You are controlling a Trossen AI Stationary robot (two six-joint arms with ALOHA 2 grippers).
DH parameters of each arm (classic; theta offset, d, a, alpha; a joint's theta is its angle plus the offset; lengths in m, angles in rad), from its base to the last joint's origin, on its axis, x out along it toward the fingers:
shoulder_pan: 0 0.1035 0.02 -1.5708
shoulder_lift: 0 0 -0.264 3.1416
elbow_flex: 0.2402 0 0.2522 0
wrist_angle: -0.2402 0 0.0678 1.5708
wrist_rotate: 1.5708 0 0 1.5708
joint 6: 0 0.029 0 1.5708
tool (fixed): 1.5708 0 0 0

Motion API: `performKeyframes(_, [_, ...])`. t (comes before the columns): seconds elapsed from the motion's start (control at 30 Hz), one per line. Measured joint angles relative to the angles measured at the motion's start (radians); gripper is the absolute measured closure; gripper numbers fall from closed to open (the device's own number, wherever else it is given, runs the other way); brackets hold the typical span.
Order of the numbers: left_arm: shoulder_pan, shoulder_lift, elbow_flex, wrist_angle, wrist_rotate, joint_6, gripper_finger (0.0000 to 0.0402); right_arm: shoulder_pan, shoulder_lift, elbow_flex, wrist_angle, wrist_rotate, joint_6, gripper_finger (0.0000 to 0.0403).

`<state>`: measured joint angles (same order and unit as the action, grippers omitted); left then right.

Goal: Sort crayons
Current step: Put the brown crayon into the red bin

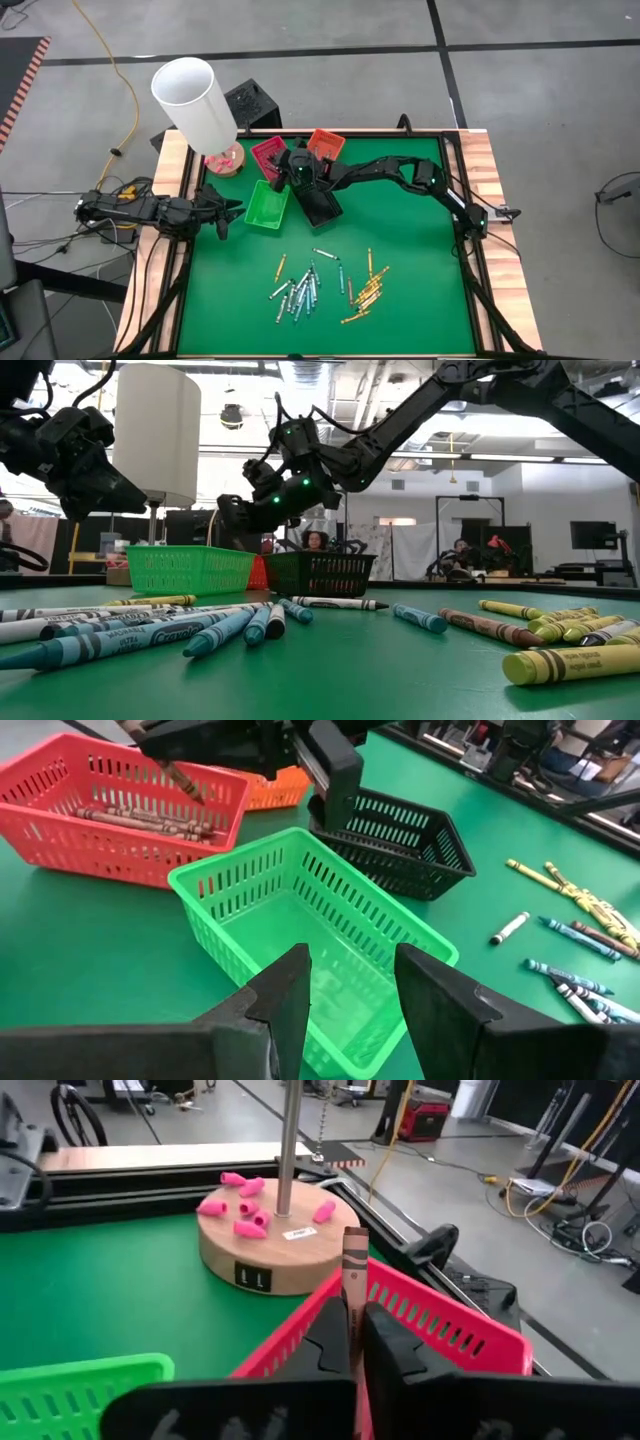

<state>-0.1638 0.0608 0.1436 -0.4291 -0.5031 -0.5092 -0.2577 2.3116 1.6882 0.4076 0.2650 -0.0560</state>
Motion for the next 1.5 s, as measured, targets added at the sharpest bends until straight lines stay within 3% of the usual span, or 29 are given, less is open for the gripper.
performKeyframes(0.4, [0.000, 0.000, 0.000, 0.000, 0.000, -0.011, 0.0265, -0.008, 0.000, 0.000, -0.009, 0.007, 0.022, 0.0338])
performKeyframes(1.23, [0.000, 0.000, 0.000, 0.000, -0.009, -0.011, 0.0265, -0.008, -0.005, 0.003, -0.016, 0.052, -0.005, 0.0335])
performKeyframes(1.5, [0.000, 0.000, 0.000, 0.000, -0.005, 0.013, 0.0265, 0.004, -0.007, 0.138, -0.188, 0.051, -0.067, 0.0335])
